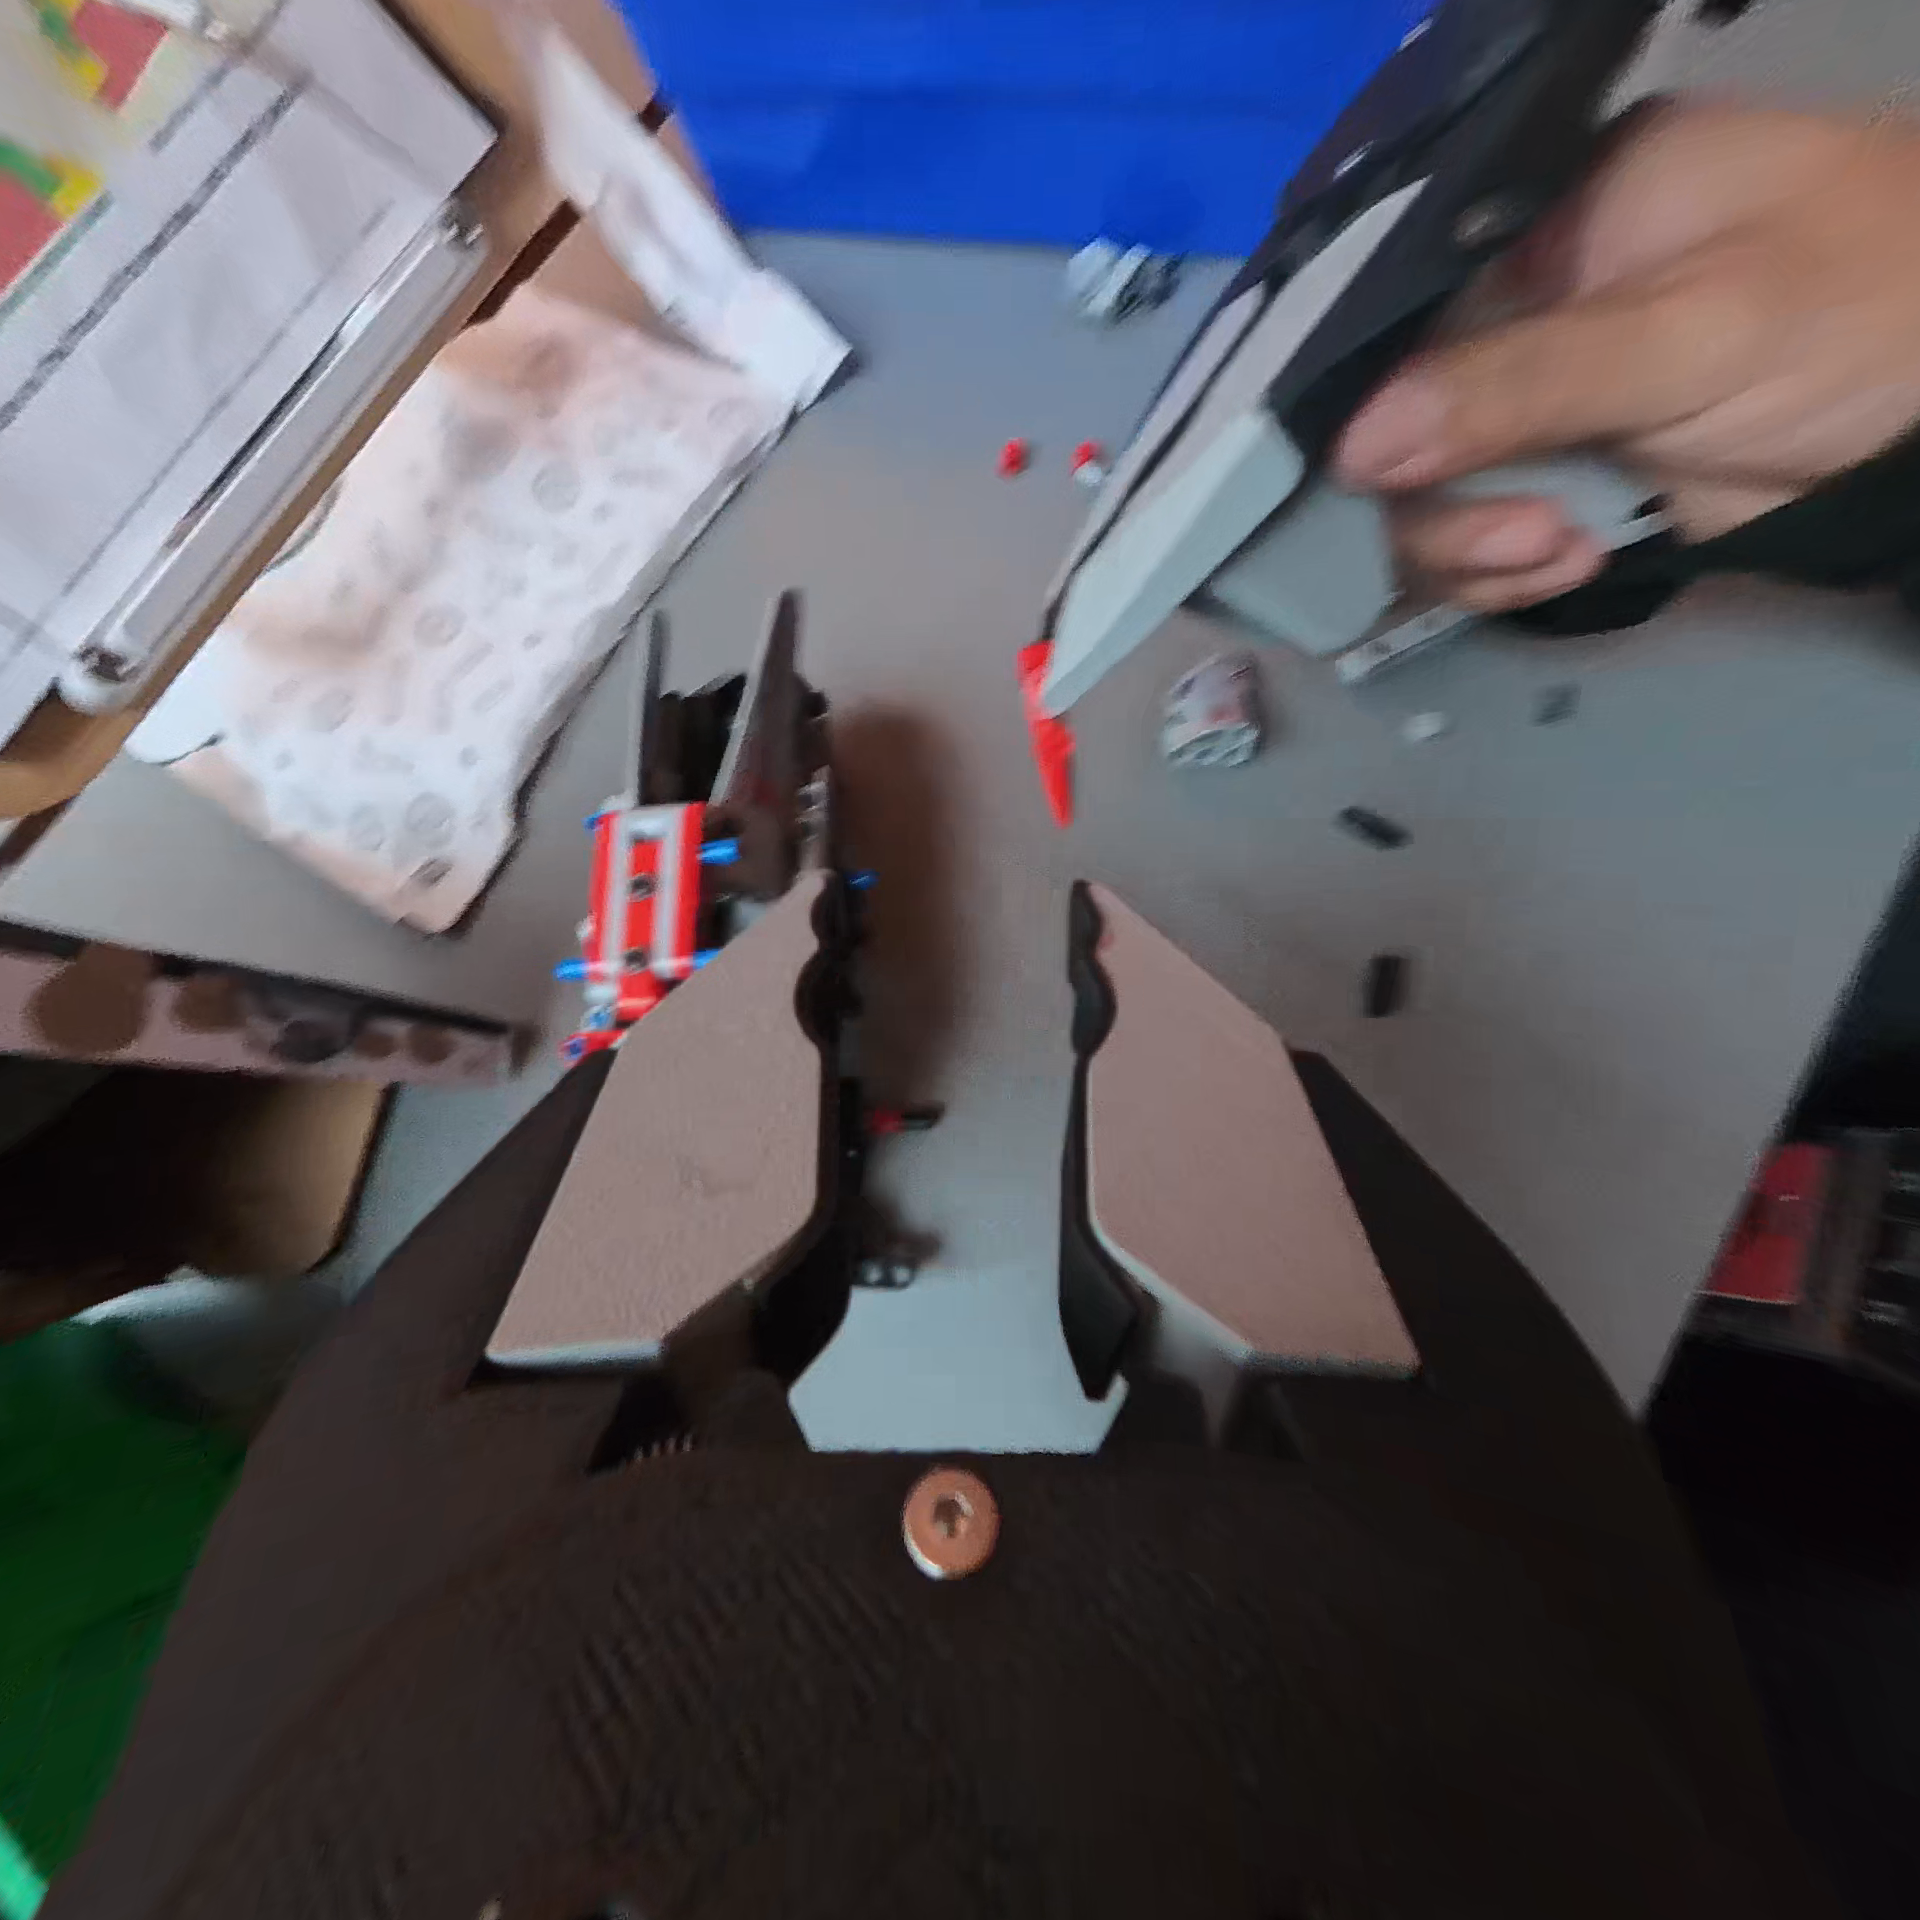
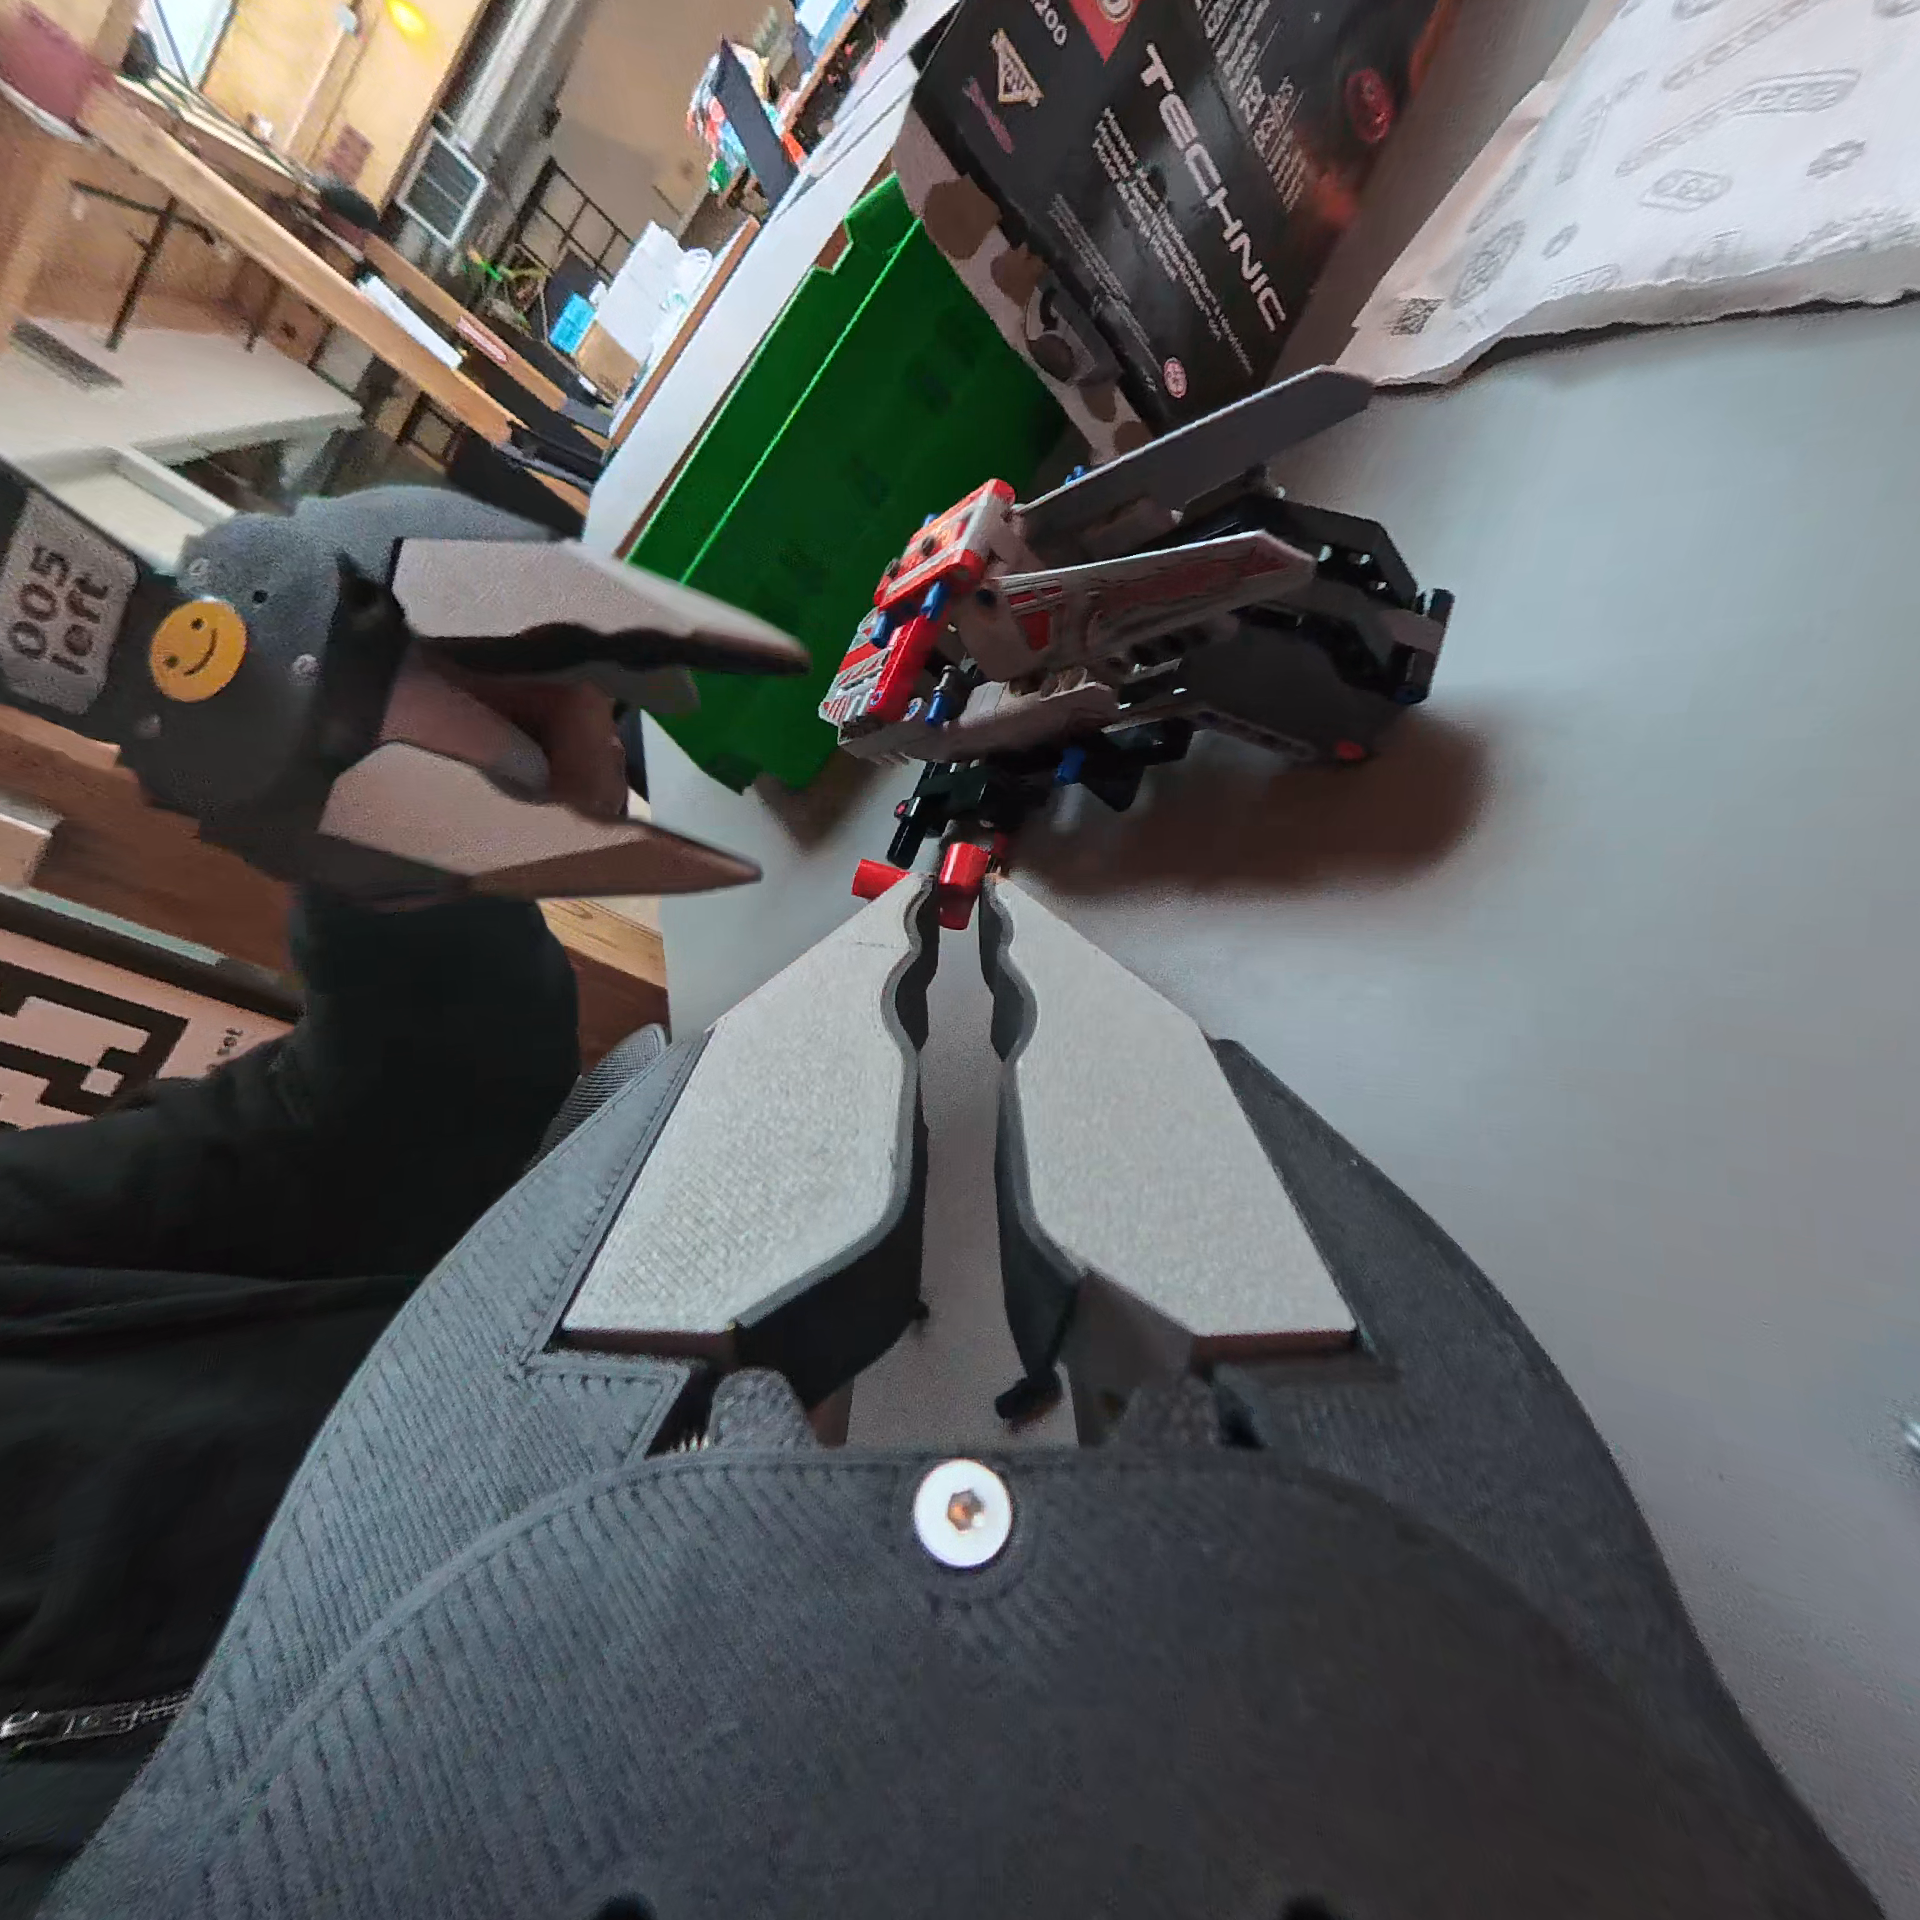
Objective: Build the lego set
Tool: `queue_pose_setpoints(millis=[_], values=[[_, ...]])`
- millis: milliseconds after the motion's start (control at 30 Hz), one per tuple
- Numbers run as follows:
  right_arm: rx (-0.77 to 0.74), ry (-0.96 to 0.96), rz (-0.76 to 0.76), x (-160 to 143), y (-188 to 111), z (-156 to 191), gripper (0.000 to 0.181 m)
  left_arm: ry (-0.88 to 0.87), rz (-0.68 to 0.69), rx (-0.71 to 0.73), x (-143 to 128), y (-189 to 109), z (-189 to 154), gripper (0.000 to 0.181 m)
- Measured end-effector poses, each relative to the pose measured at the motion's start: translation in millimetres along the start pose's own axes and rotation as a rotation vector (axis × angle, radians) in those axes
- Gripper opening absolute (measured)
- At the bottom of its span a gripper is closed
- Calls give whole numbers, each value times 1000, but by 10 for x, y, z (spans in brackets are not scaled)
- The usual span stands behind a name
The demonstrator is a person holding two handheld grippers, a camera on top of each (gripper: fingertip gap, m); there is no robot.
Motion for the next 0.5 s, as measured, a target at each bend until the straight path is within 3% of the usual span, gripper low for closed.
queue_pose_setpoints(millis=[167,500], values=[[-47,-99,-10,1,11,188,3,-28,-76,-113,21,159,-158,24],[-186,-282,-16,-9,28,392,3,-2,-88,-46,-55,288,-133,6]])
Point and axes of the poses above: each gripper's, where its closed fingertips meet, y out along the fingers, x out of its top, z = x × y across the jaws, the point moved 8 cm from there along -y, back along the fingers, and after that the axes turned 13 degrees about -x, right-handed, at the moved point
